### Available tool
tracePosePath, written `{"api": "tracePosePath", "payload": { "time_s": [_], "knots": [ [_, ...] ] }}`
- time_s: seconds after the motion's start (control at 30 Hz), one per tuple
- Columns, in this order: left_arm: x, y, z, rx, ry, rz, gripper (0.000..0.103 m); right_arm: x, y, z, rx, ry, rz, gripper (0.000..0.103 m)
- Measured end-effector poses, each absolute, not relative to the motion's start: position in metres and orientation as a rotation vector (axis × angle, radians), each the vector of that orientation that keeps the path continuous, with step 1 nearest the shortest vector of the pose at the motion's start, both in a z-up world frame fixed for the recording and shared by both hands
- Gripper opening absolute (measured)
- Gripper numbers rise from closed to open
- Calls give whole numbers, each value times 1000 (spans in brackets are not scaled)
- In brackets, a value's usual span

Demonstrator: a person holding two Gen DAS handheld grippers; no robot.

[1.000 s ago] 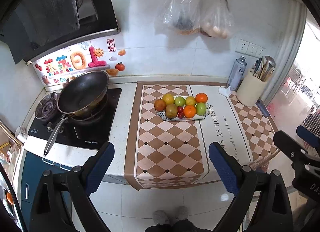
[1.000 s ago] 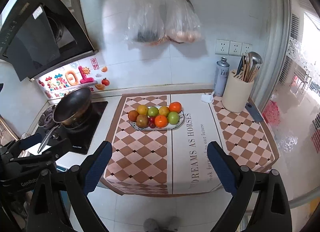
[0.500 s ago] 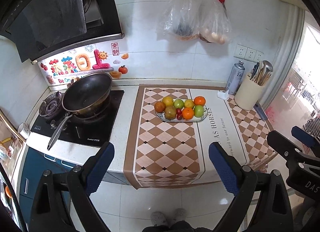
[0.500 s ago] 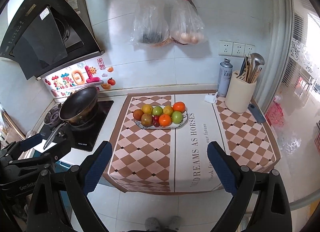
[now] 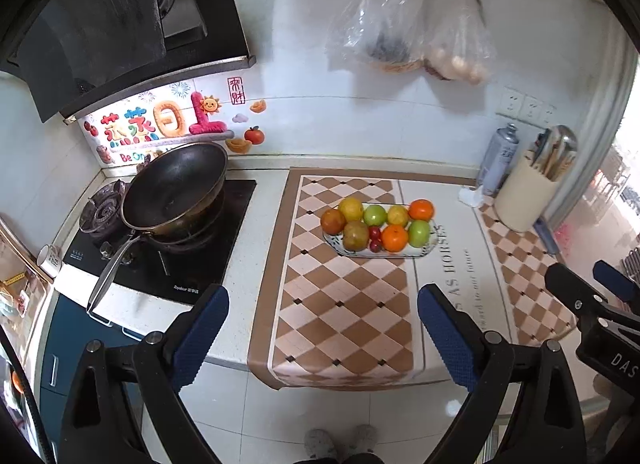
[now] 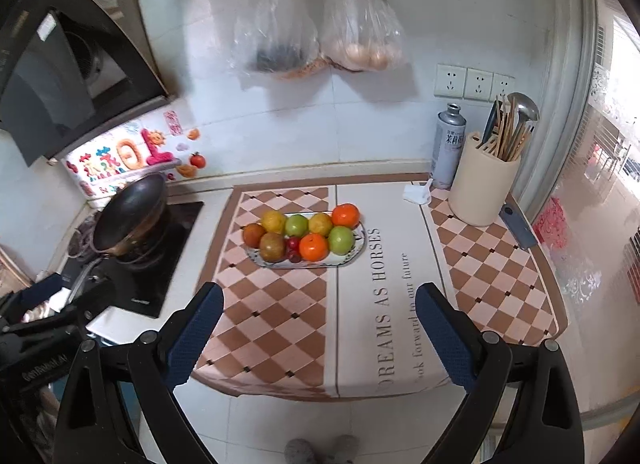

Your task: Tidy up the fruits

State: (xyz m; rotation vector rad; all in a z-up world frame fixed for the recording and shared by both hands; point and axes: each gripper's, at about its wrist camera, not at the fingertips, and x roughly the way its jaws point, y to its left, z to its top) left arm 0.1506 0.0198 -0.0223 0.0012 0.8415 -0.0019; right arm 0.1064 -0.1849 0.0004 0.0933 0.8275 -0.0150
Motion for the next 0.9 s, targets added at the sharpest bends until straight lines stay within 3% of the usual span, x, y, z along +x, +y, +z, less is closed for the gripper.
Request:
{"api": "tracePosePath", "payload": {
  "time_s": [0.4, 0.9],
  "knots": [
    [214, 11, -59, 48, 923, 26, 97, 172, -197, -46, 91, 920, -55, 99],
    [229, 5, -70, 24, 939, 20, 99, 184, -198, -56, 74, 939, -56, 99]
  ]
}}
